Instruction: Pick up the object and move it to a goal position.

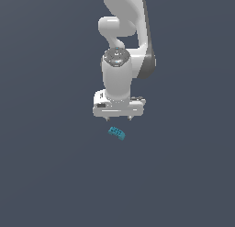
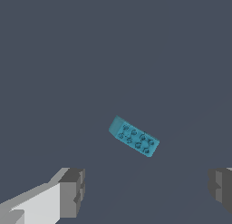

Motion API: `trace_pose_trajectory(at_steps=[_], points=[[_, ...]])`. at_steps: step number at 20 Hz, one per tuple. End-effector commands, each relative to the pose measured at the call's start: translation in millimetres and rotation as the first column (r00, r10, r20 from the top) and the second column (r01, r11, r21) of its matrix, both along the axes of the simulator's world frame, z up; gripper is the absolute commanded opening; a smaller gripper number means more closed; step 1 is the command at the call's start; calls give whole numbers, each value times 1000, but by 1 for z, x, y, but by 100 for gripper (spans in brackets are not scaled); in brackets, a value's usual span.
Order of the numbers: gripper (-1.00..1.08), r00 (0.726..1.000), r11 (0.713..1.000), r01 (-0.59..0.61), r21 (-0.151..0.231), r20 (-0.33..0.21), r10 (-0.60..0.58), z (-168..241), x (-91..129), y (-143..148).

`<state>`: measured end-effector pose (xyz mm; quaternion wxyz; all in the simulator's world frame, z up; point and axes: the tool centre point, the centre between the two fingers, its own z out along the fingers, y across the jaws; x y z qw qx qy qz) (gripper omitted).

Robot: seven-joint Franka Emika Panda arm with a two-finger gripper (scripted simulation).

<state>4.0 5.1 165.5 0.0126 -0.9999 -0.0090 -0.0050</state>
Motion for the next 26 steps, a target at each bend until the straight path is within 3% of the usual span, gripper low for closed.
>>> trace_pose_trajectory(at_steps=[1, 9, 17, 22, 26], points=[[100, 1000, 1000, -3, 1, 3, 3, 1, 1, 0], [100, 1000, 1000, -18, -1, 2, 18, -1, 1, 0], [100, 993, 993, -121, -9, 1, 121, -11, 1, -2], [100, 973, 973, -229, -16, -1, 229, -21, 1, -4], [100, 942, 942, -336, -21, -4, 336, -32, 0, -6]])
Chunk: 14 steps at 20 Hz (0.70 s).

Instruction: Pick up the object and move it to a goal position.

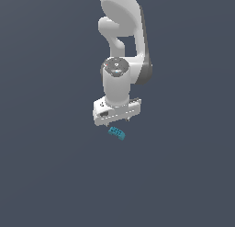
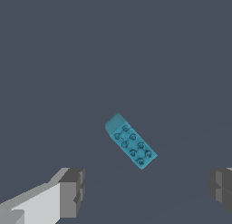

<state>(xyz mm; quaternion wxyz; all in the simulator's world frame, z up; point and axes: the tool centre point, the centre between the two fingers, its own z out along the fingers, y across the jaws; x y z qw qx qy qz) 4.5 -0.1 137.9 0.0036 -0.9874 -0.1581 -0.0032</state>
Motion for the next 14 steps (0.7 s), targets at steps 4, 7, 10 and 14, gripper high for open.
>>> trace_pose_trajectory(at_steps=[4, 7, 10, 14], points=[[100, 987, 987, -158, -6, -2, 158, -15, 0, -2], [100, 970, 970, -243, -9, -4, 243, -22, -1, -3], [100, 945, 945, -326, -10, -5, 326, -30, -1, -4], [100, 902, 901, -433, -11, -6, 433, -40, -2, -5]])
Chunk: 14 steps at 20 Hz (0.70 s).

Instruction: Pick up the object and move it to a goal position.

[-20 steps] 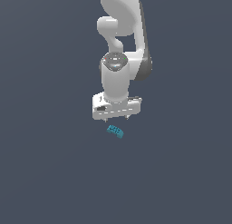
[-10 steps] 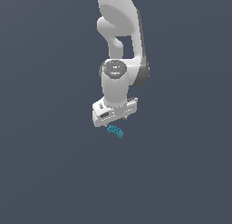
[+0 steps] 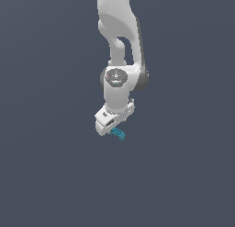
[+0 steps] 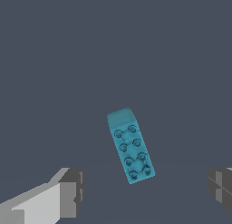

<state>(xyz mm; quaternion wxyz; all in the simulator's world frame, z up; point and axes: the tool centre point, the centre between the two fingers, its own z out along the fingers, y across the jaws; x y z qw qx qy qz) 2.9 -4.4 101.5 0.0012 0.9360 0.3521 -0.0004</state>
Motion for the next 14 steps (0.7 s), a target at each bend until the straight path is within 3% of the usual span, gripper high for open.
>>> trace_pose_trajectory(at_steps=[1, 14], points=[[100, 997, 997, -74, 0, 0, 74, -6, 0, 0], [100, 951, 951, -310, 2, 0, 310, -27, -2, -1]])
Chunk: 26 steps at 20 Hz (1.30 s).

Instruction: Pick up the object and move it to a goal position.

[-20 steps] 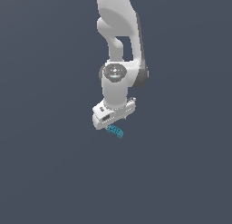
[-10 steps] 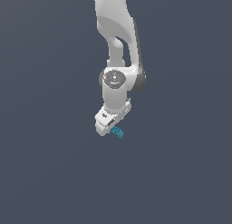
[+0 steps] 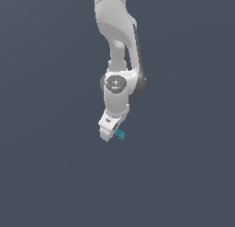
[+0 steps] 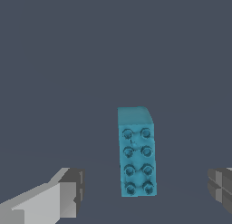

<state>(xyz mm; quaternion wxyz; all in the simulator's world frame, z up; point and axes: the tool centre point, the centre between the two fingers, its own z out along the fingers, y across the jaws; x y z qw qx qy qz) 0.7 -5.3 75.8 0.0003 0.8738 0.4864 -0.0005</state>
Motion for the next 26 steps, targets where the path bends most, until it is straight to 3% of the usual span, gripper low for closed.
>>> trace_pose_trajectory(at_steps=[1, 10, 24, 25, 26], points=[[100, 1000, 1000, -27, 1, 0, 27, -2, 0, 0], [100, 999, 999, -41, 1, 0, 41, -7, 0, 0], [100, 999, 999, -46, 1, 0, 46, -54, 0, 0], [-100, 999, 999, -46, 1, 0, 46, -54, 0, 0], [-100, 999, 999, -46, 1, 0, 46, -54, 0, 0]])
